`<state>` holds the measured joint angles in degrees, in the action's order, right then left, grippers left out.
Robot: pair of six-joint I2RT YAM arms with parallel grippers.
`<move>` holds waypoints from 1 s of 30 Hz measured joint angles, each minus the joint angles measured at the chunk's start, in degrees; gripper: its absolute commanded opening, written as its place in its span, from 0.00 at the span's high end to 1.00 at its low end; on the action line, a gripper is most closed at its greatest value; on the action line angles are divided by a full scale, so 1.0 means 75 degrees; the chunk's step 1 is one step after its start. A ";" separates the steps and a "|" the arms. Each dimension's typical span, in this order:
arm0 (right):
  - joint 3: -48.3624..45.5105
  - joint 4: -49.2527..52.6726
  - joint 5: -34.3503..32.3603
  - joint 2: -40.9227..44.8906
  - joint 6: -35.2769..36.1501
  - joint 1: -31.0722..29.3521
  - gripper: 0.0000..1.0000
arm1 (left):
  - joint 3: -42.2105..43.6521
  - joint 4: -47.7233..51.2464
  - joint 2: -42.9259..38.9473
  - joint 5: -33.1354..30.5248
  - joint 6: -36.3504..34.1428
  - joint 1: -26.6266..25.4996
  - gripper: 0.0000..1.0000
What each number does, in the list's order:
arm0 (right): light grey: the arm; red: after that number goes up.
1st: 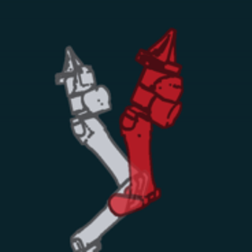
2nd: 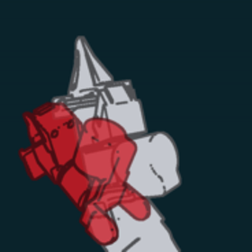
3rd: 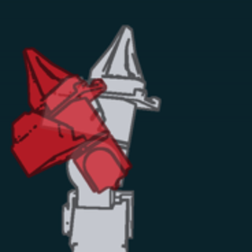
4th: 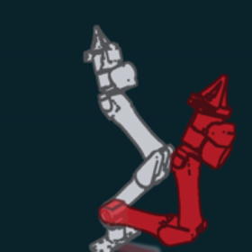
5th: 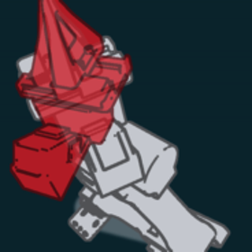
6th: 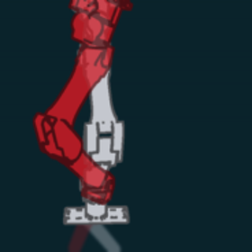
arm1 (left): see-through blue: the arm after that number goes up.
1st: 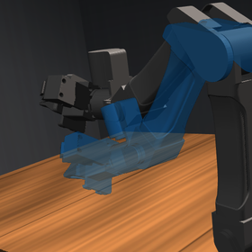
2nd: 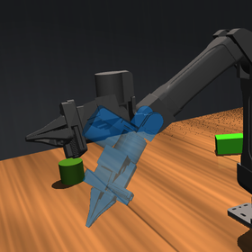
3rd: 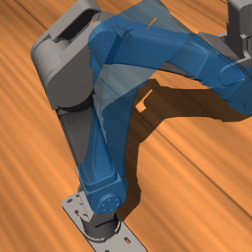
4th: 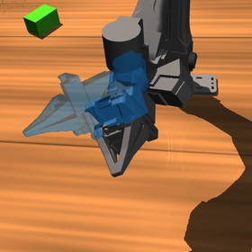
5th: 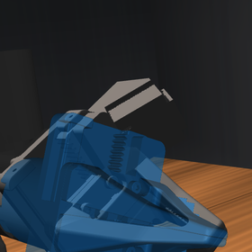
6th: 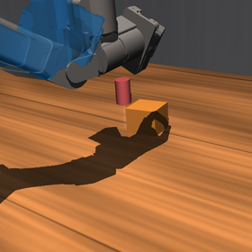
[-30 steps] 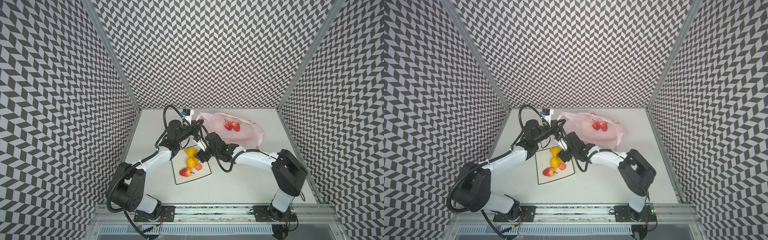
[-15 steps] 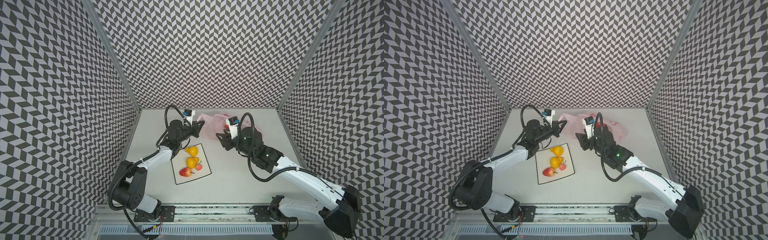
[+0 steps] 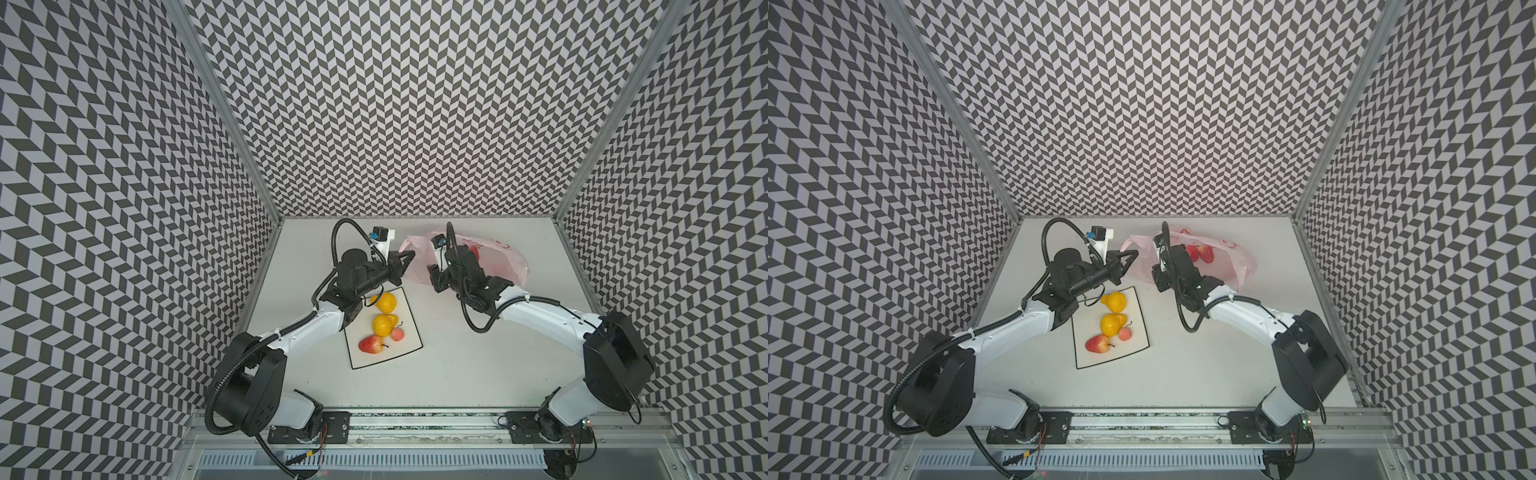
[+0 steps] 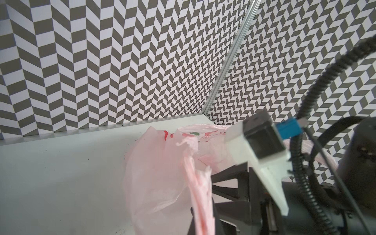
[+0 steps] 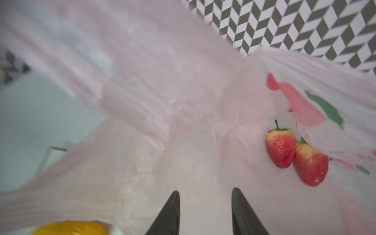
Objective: Take the fake fruits out of the plastic bag
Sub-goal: 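Move the right gripper back into the bag over the two strawberries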
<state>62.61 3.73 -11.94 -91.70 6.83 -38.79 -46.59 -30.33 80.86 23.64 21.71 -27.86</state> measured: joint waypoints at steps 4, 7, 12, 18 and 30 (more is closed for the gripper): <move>0.0017 0.0050 -0.0099 -0.0213 0.2212 0.0315 0.68 | 0.0017 -0.0003 -0.0032 -0.0058 0.0035 -0.0003 1.00; 0.0041 0.0070 -0.0256 -0.0323 0.3389 0.0664 0.68 | 0.0044 -0.0003 -0.0073 -0.0102 0.0041 -0.0017 1.00; 0.0338 0.0047 -0.0717 -0.0915 0.4572 0.0947 0.67 | 0.0085 0.0006 -0.0198 -0.0128 0.0055 -0.0076 1.00; 0.0530 0.0227 -0.1177 -0.1714 0.4357 0.0950 0.55 | 0.0137 0.0058 -0.0530 -0.0184 0.0023 -0.0137 1.00; 0.1148 0.0688 0.0178 -0.2092 -0.2541 0.1562 0.33 | 0.0851 0.0038 -0.0868 -0.0513 0.0055 -0.1326 1.00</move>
<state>71.22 8.88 -10.61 -107.39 -12.23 -27.07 -40.21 -30.04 74.35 19.79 22.13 -37.80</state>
